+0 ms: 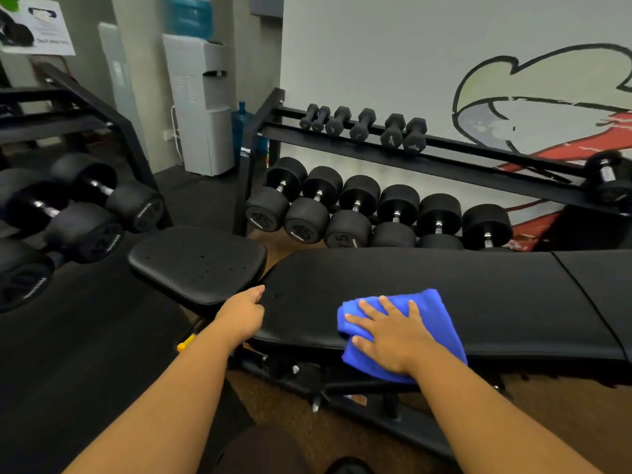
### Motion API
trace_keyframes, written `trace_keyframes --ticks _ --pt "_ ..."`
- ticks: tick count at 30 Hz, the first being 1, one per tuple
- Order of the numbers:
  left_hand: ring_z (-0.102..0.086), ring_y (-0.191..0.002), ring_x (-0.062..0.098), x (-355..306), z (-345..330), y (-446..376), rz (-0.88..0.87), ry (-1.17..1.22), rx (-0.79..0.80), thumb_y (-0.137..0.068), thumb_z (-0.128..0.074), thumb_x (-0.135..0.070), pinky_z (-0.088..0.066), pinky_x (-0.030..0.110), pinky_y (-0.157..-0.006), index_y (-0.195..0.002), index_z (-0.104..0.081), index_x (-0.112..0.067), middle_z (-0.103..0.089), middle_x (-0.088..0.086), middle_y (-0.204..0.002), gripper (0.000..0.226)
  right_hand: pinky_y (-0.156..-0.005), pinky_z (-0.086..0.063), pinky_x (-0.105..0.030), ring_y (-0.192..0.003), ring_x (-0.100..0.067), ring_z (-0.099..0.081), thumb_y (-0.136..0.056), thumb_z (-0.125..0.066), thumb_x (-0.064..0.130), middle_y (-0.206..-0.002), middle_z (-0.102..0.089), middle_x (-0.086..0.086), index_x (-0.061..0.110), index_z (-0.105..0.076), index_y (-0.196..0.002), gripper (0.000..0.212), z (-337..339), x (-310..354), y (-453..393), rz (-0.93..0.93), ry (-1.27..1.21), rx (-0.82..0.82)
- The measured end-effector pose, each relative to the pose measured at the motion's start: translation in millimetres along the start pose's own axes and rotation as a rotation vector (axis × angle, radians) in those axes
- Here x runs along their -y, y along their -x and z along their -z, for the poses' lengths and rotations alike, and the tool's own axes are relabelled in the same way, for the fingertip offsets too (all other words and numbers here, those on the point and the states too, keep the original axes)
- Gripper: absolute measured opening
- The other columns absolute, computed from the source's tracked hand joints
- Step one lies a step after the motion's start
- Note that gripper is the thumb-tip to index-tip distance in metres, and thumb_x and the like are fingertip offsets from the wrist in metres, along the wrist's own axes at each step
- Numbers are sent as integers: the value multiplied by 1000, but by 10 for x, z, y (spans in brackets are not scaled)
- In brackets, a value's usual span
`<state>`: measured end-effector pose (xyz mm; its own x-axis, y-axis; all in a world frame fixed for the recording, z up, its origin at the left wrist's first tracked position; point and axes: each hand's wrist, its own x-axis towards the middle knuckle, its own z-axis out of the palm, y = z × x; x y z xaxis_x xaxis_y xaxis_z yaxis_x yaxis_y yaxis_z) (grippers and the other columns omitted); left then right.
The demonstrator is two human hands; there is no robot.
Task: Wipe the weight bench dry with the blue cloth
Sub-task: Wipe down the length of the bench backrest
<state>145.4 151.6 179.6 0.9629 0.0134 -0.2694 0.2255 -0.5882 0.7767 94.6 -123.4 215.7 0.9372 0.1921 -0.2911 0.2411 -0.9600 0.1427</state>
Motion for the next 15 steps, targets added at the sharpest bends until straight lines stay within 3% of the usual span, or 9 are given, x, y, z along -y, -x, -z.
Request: trace_keyframes --ticks 4,7,10,12,15 --pt "-50 -120 22 5 -19 39 18 -32 47 -98 -41 -14 -41 29 -93 -147 -35 -25 -35 1 -153 51 -116 2 -55 -149 -12 3 -90 -13 67 -159 -2 23 58 -13 -144 55 -11 -288 353 19 -16 -39" --pt "-41 -133 24 46 -50 45 61 -38 87 -98 -45 -18 -37 33 -105 -148 -34 -24 -33 2 -153 52 -115 3 -58 -149 -14 4 -94 -21 64 -160 -1 21 56 -14 -145 52 30 -447 398 -128 -19 -56" --pt "-35 -137 25 64 -79 20 71 -40 50 -97 -49 -23 -39 33 -103 -151 -25 -27 -26 2 -156 59 -110 6 -66 -148 -24 11 -87 -17 75 -162 5 13 51 -7 -148 66 75 -394 132 -259 -16 -11" --pt "-21 -145 26 58 -92 -43 61 -89 -1 -98 -47 -25 -35 38 -108 -152 -19 -28 -15 1 -160 61 -106 7 -71 -147 -31 15 -82 -14 82 -162 11 9 48 -1 -149 76 81 -235 -137 -275 2 10" --pt "1 -148 25 43 -115 -289 85 -176 -129 -98 -47 -26 -25 49 -115 -153 -17 -25 -9 -3 -161 63 -105 10 -72 -146 -32 17 -80 -17 84 -161 13 9 48 0 -149 80 67 27 -629 -99 6 30"
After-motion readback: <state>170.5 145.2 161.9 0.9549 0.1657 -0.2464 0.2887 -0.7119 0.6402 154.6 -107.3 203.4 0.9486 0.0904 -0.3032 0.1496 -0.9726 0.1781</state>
